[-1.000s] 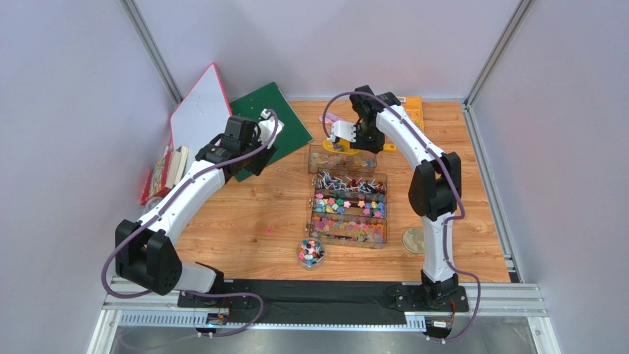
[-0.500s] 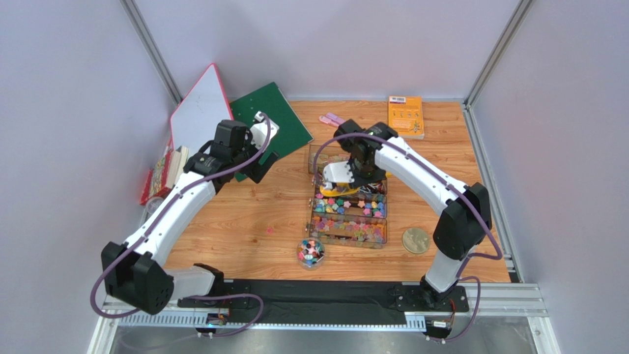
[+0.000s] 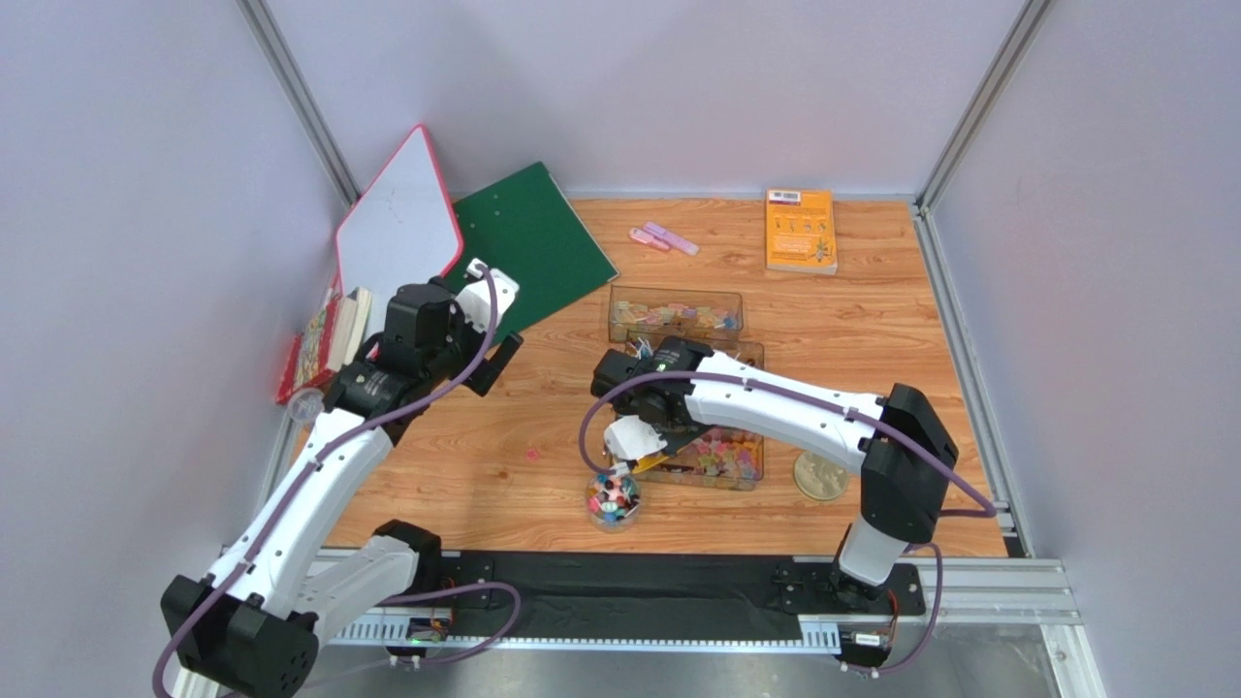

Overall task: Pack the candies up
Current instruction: Place the fake candies in the packing bottle.

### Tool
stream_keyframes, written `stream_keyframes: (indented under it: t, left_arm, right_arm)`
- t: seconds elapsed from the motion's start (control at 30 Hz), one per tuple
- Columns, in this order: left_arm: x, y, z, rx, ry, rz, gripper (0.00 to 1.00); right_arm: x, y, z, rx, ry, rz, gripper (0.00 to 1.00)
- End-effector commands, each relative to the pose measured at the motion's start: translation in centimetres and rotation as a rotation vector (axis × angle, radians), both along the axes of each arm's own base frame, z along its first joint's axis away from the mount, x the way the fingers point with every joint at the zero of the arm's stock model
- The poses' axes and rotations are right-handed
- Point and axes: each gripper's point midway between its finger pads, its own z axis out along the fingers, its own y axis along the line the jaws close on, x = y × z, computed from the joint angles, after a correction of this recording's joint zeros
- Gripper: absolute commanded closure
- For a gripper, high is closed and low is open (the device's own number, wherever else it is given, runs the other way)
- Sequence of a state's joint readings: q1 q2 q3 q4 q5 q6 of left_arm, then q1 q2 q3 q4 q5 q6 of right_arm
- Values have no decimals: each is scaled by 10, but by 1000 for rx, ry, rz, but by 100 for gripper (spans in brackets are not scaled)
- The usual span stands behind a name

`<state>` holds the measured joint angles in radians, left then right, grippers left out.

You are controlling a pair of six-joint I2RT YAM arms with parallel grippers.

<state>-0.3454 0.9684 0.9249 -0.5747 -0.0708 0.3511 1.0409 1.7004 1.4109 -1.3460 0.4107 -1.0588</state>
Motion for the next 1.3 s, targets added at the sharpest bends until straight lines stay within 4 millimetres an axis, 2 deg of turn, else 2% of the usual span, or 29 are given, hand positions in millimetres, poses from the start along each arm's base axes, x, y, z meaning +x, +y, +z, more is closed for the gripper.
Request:
stream_keyframes:
  t: [0.0, 0.17, 0.33, 0.77, 1.07, 1.27]
  left_arm:
    - [-4, 10, 14, 1, -74, 22, 0]
    - [-10, 16, 14, -10, -96, 40, 0]
    - [-16, 22, 18, -20, -121, 59, 0]
    - [-23, 27, 23, -44, -149, 76, 0]
    - [-24, 25, 28, -70, -160, 74, 0]
    - [-27, 27, 29, -86, -158, 80, 1]
  right_arm:
    - [-11, -30, 30, -230, -75, -20, 100]
    - [-13, -27, 40, -326, -157, 26, 100]
    - [-27, -24, 47, -371, -196, 102, 100]
    - [-19, -25, 75, -460, -335, 263, 100]
    - [-20, -6, 90, -465, -421, 336, 100]
    - [-23, -4, 92, -479, -450, 367, 100]
